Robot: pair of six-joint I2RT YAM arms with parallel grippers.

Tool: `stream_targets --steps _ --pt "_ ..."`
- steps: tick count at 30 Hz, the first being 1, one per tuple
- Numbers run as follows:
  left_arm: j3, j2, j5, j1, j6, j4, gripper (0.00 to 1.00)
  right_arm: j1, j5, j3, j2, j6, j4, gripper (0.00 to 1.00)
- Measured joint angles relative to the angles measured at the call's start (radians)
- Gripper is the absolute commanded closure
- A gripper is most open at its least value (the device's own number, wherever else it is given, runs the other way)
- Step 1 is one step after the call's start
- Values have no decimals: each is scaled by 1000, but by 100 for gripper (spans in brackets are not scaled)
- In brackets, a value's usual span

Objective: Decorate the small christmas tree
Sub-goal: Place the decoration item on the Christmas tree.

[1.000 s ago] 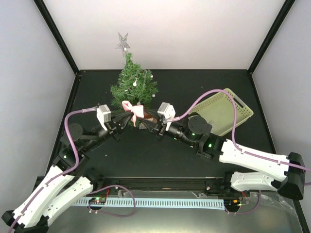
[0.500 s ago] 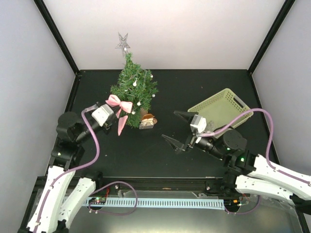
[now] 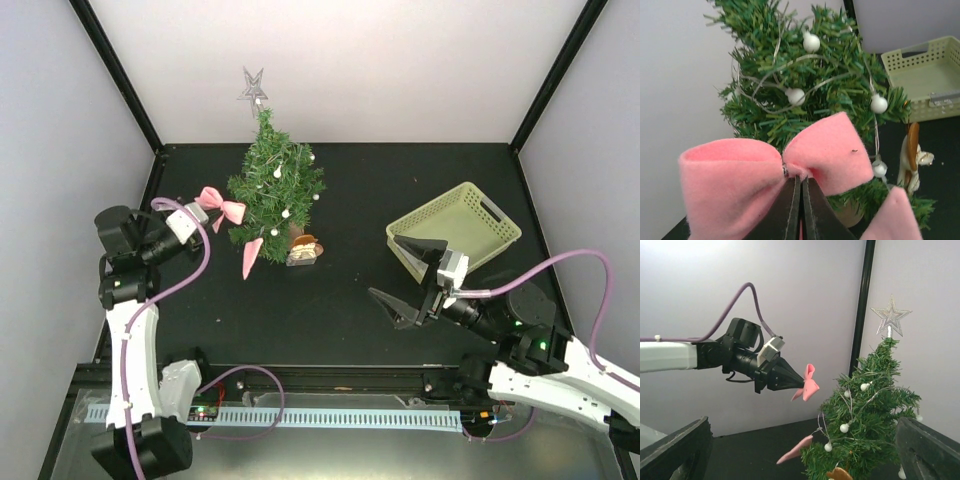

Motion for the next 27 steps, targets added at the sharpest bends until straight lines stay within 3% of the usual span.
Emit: stream_targets --steps 16,27 --pt "105 322 135 112 243 -92 98 0 -5 128 -3 -44 -122 0" --pt "10 419 156 97 222 73 98 0 16 164 -3 -90 -135 0"
